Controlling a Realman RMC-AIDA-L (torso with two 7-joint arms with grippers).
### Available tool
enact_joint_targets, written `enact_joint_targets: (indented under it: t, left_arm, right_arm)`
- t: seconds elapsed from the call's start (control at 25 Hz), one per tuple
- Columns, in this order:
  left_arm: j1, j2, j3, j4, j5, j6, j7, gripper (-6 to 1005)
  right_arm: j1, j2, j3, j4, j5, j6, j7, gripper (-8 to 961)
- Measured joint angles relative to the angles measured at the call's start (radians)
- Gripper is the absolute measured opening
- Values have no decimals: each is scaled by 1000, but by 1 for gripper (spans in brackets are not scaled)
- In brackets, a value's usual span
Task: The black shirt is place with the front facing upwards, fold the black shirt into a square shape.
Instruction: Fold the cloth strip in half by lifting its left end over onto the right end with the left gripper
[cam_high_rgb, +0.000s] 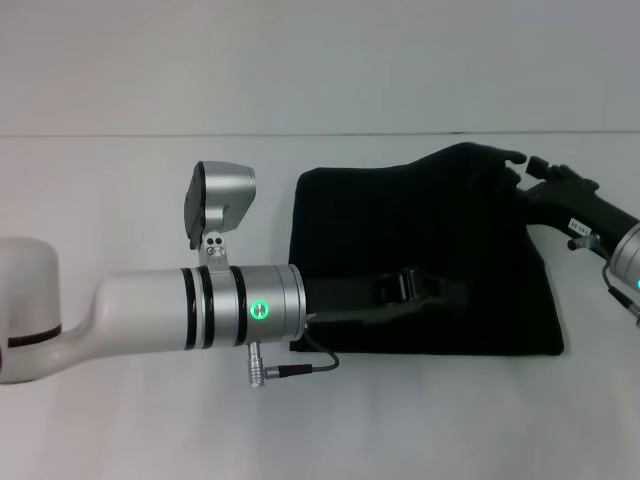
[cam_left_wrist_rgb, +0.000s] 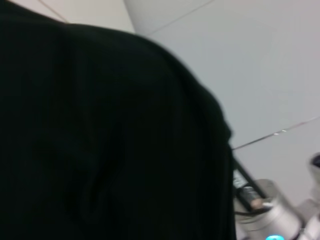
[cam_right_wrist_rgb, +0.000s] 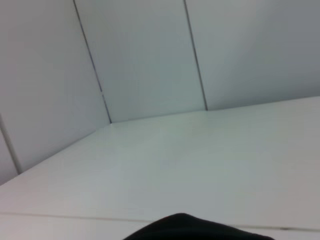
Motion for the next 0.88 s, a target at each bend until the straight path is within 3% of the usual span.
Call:
enact_joint_targets:
  t: [0.28, 0.88]
  left_arm:
    - [-7, -1, -3, -34, -7, -61, 30, 28]
    - [-19, -1, -6, -27, -7, 20, 25, 29]
  right_arm:
    - [-3, -2, -6, -13, 12, 37, -24, 940]
    - [2, -4, -34, -28, 8, 111, -187, 941]
